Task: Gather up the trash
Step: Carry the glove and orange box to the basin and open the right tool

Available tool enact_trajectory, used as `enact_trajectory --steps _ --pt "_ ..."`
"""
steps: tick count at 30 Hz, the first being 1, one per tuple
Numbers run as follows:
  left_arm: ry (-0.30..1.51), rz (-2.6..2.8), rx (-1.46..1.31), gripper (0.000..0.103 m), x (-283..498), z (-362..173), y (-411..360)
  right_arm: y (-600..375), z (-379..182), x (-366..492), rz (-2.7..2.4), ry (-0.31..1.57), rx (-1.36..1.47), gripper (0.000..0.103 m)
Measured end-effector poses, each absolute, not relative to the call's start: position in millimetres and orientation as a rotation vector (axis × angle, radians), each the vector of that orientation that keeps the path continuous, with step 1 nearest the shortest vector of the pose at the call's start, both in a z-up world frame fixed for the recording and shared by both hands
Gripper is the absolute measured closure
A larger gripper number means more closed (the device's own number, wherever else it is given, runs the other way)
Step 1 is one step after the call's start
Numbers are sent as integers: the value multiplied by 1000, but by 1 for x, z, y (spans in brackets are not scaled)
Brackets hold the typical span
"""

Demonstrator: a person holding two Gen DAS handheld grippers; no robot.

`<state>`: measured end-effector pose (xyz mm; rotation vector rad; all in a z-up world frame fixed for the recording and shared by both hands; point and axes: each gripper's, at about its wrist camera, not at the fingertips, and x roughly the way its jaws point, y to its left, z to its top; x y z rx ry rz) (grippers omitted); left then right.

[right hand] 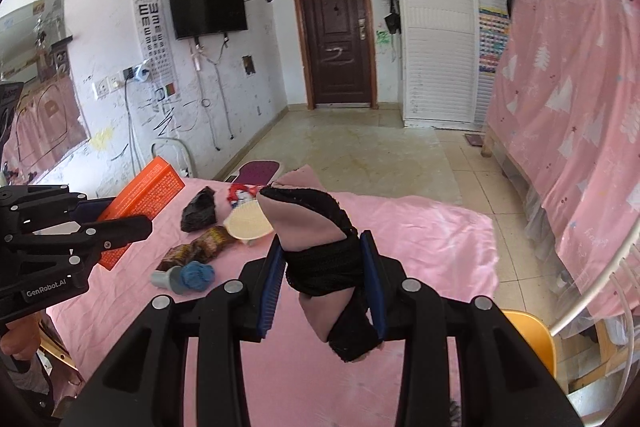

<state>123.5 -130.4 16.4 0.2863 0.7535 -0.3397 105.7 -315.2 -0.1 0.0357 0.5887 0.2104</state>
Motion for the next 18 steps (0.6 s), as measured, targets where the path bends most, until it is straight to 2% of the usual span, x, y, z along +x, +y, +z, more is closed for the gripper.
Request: enact_trajectory --steps 18 --pt "774 -489 399 81 123 8 -268 -459 -19 70 -13 550 161 76"
